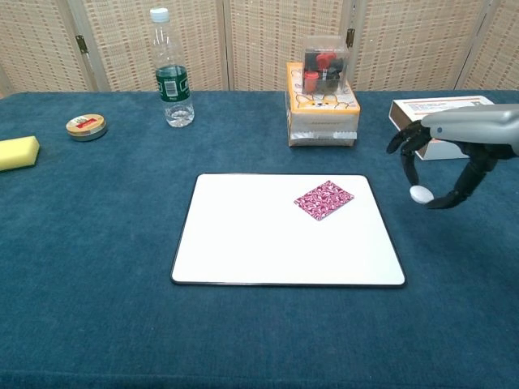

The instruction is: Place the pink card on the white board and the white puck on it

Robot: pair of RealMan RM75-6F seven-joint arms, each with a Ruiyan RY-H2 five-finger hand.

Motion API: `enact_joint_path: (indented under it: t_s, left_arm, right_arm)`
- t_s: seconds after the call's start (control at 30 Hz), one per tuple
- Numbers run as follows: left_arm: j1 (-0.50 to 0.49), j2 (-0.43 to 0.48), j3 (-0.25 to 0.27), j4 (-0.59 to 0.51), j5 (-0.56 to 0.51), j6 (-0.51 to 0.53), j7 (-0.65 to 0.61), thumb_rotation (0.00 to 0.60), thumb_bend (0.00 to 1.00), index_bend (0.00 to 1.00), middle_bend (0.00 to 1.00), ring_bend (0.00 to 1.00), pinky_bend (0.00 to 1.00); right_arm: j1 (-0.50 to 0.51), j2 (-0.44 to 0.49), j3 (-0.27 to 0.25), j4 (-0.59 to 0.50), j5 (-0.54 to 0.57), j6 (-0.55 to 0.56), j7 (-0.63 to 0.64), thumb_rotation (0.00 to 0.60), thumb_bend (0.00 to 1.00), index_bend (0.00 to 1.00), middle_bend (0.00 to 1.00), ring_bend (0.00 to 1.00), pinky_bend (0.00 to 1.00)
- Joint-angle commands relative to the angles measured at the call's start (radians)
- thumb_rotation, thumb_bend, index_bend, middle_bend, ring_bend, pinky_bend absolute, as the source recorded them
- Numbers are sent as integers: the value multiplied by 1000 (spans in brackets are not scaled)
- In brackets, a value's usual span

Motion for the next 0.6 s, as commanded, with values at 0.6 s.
enact_joint_path:
  t_s: [0.6]
  left_arm:
    - [11,33,6,60,13,42,-168,600,294,0,21,91,216]
  right_arm:
    - [345,-295,25,306,485,-83,-267,600,182,573,147,0,0]
